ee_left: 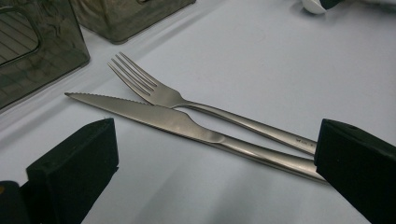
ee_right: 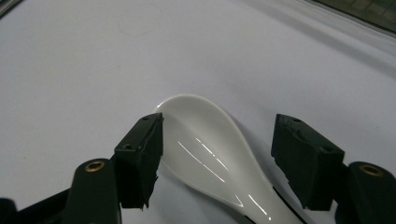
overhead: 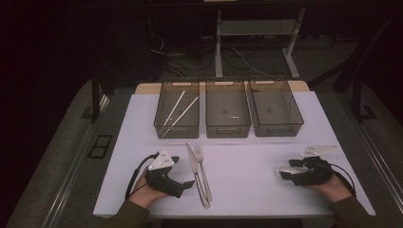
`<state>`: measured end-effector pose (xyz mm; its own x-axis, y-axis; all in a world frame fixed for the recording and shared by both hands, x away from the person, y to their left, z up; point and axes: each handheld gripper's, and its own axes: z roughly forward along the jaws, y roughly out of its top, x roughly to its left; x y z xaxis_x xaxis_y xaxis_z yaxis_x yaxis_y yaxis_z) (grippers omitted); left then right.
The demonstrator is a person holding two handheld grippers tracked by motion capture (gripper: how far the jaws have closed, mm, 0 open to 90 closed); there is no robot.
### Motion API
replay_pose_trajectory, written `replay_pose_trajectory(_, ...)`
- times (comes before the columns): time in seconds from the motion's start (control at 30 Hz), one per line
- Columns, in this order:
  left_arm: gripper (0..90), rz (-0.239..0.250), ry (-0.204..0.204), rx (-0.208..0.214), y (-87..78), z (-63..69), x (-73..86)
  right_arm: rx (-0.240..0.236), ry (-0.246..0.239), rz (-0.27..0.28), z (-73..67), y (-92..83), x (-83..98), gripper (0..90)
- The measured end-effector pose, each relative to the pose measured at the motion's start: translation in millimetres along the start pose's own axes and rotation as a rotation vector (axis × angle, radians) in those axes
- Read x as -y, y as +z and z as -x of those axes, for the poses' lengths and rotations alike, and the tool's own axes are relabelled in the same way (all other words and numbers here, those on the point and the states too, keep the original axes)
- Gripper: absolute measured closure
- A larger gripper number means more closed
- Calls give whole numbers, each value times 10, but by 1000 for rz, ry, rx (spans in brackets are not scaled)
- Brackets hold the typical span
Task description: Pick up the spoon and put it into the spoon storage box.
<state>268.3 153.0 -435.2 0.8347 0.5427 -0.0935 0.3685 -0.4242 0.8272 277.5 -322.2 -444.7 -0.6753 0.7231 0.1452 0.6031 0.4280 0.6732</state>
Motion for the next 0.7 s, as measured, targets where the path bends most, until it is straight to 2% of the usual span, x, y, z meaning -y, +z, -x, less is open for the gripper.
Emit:
replay_pose_trajectory(0.23, 0, 0, -4, 2, -3, 2, 0, -17, -37, -19, -36, 12, 2, 353)
replay_pose_trajectory(0.37, 0, -1, 1, 4, 1, 1, 1, -32, -62, -28, -52, 14, 6, 398)
replay_pose_trajectory(0.53, 0, -1, -1, 6, 4, 1, 2, -24, -115, -51, -81, 16, 16, 438)
replay_pose_trajectory(0.7, 0, -1, -1, 6, 6, 3, 3, -16, -144, -66, -82, 1, 29, 486)
